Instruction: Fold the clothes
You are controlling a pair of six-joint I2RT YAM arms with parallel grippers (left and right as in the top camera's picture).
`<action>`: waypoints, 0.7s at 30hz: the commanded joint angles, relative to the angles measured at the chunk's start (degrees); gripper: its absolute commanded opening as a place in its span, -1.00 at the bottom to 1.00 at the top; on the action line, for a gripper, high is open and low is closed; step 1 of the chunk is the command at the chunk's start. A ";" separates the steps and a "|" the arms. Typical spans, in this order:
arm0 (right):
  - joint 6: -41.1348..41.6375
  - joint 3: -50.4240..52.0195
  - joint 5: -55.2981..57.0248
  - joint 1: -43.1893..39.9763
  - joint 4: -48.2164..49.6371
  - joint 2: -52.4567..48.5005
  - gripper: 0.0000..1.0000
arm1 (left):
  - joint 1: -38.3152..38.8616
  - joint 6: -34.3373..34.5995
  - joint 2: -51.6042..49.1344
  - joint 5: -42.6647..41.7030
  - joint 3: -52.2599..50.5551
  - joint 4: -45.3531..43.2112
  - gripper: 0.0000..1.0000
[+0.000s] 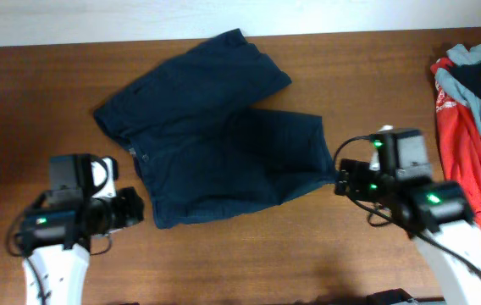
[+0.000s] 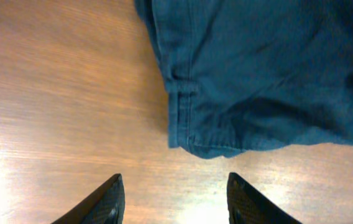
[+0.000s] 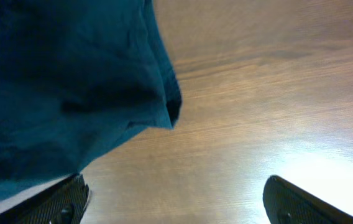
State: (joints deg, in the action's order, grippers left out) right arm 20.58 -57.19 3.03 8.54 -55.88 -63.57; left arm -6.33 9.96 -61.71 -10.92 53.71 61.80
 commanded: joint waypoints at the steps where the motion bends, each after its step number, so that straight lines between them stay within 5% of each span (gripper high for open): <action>1: 1.33 3.50 -3.72 -0.42 4.76 -3.78 0.89 | 0.22 2.51 -2.91 -5.42 -8.50 -5.33 0.06; 11: 2.40 3.52 -5.86 -0.42 10.05 -11.82 0.89 | 0.44 4.85 -18.29 -9.22 -17.88 -23.10 0.04; 16: 2.40 3.52 -5.35 -0.50 9.79 -11.80 0.89 | 0.44 4.79 -20.55 -13.97 -17.79 -26.05 -0.92; 21: 2.38 3.52 -5.40 -3.72 8.94 -11.80 0.95 | 0.42 0.83 -17.88 -13.05 -13.62 -19.80 -0.99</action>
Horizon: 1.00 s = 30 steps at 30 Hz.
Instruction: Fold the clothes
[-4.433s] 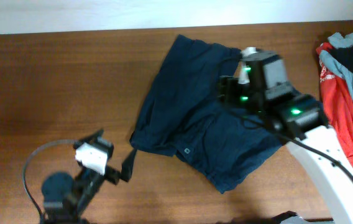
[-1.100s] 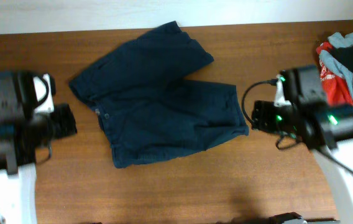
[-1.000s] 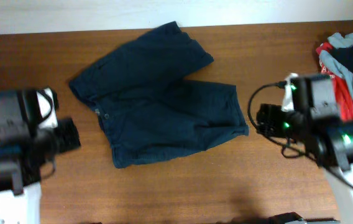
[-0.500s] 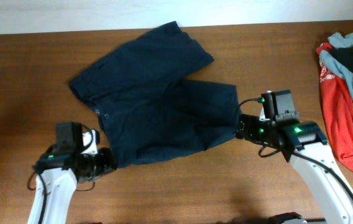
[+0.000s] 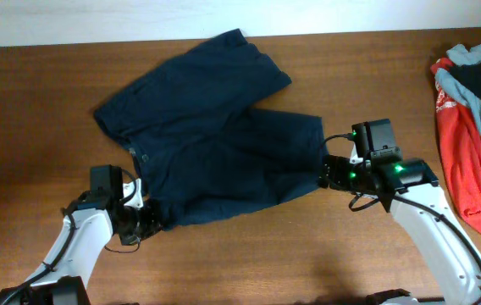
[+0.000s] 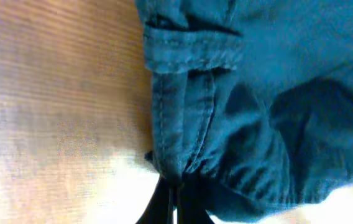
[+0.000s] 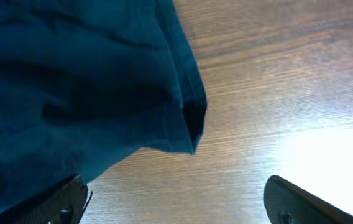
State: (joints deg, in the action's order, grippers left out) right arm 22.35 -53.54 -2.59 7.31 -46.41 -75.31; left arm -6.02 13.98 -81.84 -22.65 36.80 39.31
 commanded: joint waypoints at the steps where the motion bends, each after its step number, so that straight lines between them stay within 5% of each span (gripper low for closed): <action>1: 0.61 -0.13 0.20 -3.37 -0.85 -0.07 0.96 | 0.11 -3.63 3.32 -0.76 4.72 4.48 -0.99; 11: -13.18 -0.13 -12.90 -8.83 -1.16 -0.35 0.98 | 0.13 -5.09 14.93 13.60 17.88 20.48 -0.99; 19: -18.36 0.85 -23.69 -8.76 -1.60 -7.10 0.65 | 0.13 -5.09 16.57 14.16 17.90 22.36 -0.99; 30: -31.95 8.11 -37.92 -8.79 -0.07 -11.30 0.66 | 0.13 -5.07 16.57 16.94 17.90 22.03 -0.96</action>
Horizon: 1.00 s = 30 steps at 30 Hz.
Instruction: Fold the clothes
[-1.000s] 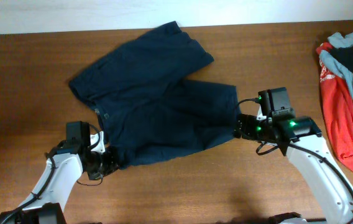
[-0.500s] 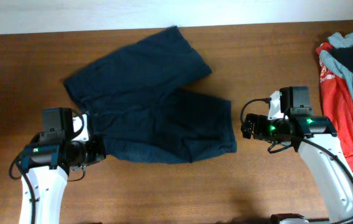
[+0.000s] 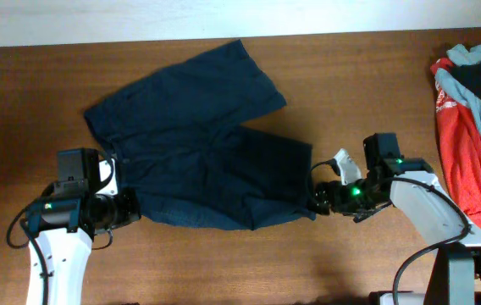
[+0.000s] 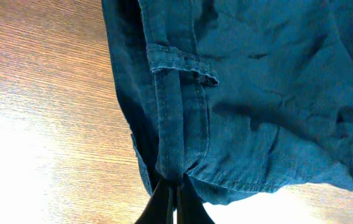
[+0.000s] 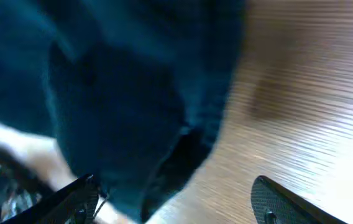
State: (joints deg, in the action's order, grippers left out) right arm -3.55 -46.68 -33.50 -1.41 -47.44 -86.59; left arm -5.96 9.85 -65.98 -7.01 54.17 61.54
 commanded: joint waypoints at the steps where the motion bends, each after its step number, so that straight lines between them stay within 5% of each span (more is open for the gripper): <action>1: -6.05 1.46 -7.19 -0.07 1.81 -0.02 0.66 | 0.07 -0.94 0.70 1.29 0.52 -0.17 -0.97; 11: -9.94 1.79 -12.20 1.77 0.76 -0.02 0.46 | 0.07 -0.92 0.70 1.29 0.52 -0.26 -0.96; 17: -5.40 2.78 -9.38 6.03 2.12 -0.04 0.29 | 0.07 -0.92 0.70 1.27 0.52 -0.61 -0.96; 18: -3.15 3.02 -7.21 6.45 3.02 -0.04 0.21 | 0.07 -0.92 0.70 1.29 0.52 -0.63 -0.95; 20: 3.87 3.02 0.90 6.95 4.09 -0.02 -0.33 | 0.07 -0.92 0.70 1.29 0.52 -0.66 -0.92; 22: 10.25 2.78 8.90 6.91 4.28 0.31 -0.64 | 0.07 -0.94 0.70 1.29 0.52 -0.61 -0.92; 25: 18.69 0.52 21.33 6.91 1.40 2.03 -0.89 | 0.04 -0.94 0.76 1.60 1.11 0.76 -0.99; 30: 22.47 -5.73 30.60 6.91 -5.95 4.96 -0.92 | 0.04 -0.39 0.76 5.57 4.15 6.51 -0.99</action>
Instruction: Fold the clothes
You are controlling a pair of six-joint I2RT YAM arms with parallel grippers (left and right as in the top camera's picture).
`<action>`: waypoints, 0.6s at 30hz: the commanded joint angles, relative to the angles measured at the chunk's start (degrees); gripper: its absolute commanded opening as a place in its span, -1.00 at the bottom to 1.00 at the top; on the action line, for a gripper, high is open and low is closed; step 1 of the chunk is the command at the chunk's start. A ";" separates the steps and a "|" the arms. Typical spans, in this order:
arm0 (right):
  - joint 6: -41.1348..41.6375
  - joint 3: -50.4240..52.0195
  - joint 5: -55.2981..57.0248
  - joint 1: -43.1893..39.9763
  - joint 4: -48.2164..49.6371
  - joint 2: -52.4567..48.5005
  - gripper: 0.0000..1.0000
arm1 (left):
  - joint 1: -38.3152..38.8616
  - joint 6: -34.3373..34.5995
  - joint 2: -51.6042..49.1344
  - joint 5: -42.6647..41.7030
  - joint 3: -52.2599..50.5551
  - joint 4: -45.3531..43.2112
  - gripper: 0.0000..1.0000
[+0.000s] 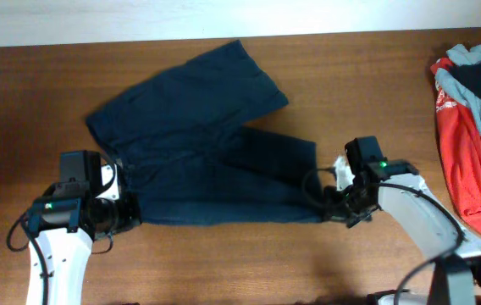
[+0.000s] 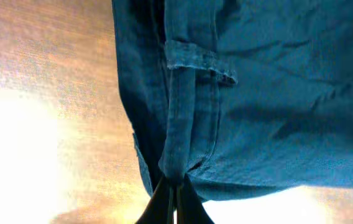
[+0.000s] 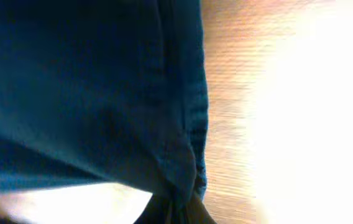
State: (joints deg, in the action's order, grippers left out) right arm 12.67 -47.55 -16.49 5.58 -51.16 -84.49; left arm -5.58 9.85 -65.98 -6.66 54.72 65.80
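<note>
Dark navy shorts lie spread on the brown table, one leg pointing to the far side and the other to the right. My left gripper is shut on the waistband corner at the near left. At the near right, my right gripper is shut on the hem corner of the near leg. The near edge of the shorts runs almost straight between the two grippers. In the wrist views, the left gripper and the right gripper each pinch a fold of cloth.
A pile of red, grey and dark clothes lies at the table's right edge, close behind my right arm. A pale wall strip runs along the far edge.
My right gripper, open round the hem of the near leg, is now shut on it. The near edge of the shorts is drawn straighter. The left gripper keeps its hold on the waistband.
Both grippers stood open beside the shorts, left at the waistband corner, right at the leg hem. Then the left was shut on the waistband while the right stayed open. The shorts had then shifted leftward. Now both grippers hold the near edge stretched between them.
</note>
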 commanded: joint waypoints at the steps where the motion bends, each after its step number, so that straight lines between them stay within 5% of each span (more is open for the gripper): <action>1: 6.03 -5.90 13.40 -0.07 -3.19 3.19 -0.92 | -0.33 -0.28 0.76 5.18 4.00 3.04 -0.99; 15: 2.14 -6.75 6.71 0.02 -1.95 3.52 -0.82 | -0.33 2.14 0.74 3.04 4.28 5.95 -0.83; 17: 2.16 -6.75 5.73 0.02 -1.75 3.52 -0.58 | -0.33 2.47 0.74 2.84 4.28 6.62 -0.83; 18: 2.14 -6.75 6.01 0.02 -1.88 3.52 -0.30 | -0.33 2.73 0.74 2.47 4.28 7.26 -0.82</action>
State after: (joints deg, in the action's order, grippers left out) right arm 14.87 -53.80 -10.31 5.96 -53.12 -81.36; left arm -5.58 11.60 -65.98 -4.58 57.87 72.12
